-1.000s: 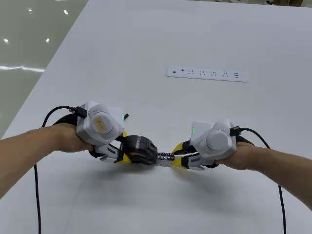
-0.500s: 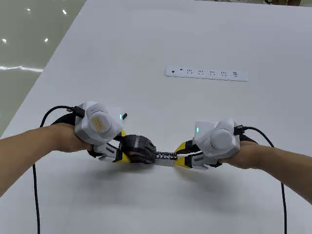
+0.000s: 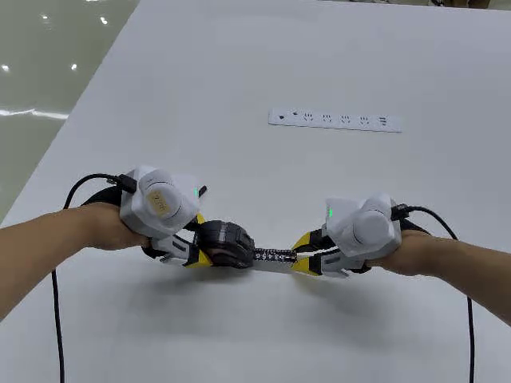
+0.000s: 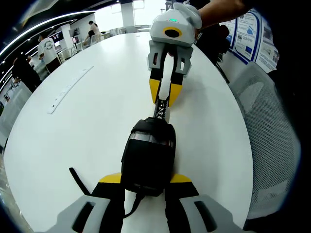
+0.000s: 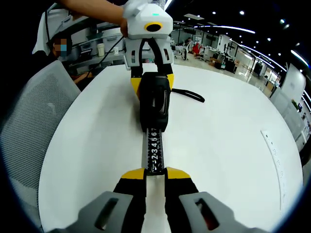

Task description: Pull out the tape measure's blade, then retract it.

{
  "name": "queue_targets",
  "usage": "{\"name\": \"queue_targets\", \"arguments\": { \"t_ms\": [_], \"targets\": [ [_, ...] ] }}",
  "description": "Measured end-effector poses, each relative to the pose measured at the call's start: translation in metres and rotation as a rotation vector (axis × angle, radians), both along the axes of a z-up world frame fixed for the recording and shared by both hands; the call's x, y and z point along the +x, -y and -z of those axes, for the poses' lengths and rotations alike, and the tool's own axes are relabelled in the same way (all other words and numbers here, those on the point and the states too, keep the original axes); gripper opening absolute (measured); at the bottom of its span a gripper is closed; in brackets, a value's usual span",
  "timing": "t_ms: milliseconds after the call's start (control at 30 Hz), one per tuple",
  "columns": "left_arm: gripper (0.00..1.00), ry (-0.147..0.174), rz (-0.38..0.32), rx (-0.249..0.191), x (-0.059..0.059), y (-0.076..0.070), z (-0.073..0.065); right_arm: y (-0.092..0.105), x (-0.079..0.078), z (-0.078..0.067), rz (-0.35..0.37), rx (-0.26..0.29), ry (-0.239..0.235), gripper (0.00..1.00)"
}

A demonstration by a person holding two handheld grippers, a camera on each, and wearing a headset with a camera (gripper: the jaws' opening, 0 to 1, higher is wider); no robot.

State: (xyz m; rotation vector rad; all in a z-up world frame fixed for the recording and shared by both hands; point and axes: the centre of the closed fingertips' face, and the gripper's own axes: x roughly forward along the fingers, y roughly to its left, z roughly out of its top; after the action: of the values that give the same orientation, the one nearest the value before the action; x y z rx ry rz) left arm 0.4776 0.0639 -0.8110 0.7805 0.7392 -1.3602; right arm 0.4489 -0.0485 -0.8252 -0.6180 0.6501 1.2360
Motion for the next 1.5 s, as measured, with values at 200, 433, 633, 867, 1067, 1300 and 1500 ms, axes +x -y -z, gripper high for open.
{"name": "queue_targets", "arguments": {
  "t_ms": [200,433,633,867,1067,1300,1500],
  "targets": [
    [0.29,-0.002,0.0,0.0,0.0,0.0,0.0,0.005,-0.001,0.0,0.0,-0.003,0.001,0.13],
    [0.29,-0.003,-0.001,0.0,0.0,0.001,0.0,0.011,-0.002,0.0,0.003,-0.008,0.0,0.13],
    [0.29,-0.002,-0.002,-0.001,0.0,0.001,-0.001,0.016,-0.002,0.0,0.004,-0.011,0.002,0.13],
    [0.29,-0.005,-0.003,-0.002,0.0,0.001,-0.001,0.02,-0.002,0.0,0.007,-0.013,0.003,0.13],
    [0.29,-0.006,-0.003,-0.002,0.0,0.0,-0.001,0.025,-0.004,0.0,0.008,-0.016,0.002,0.13],
    [0.29,-0.009,-0.003,-0.002,0.001,0.0,0.0,0.032,-0.005,0.0,0.016,-0.021,0.002,0.13],
    [0.29,-0.011,-0.003,-0.001,0.001,0.0,0.0,0.037,-0.005,0.0,0.023,-0.019,-0.002,0.13]
  ]
}}
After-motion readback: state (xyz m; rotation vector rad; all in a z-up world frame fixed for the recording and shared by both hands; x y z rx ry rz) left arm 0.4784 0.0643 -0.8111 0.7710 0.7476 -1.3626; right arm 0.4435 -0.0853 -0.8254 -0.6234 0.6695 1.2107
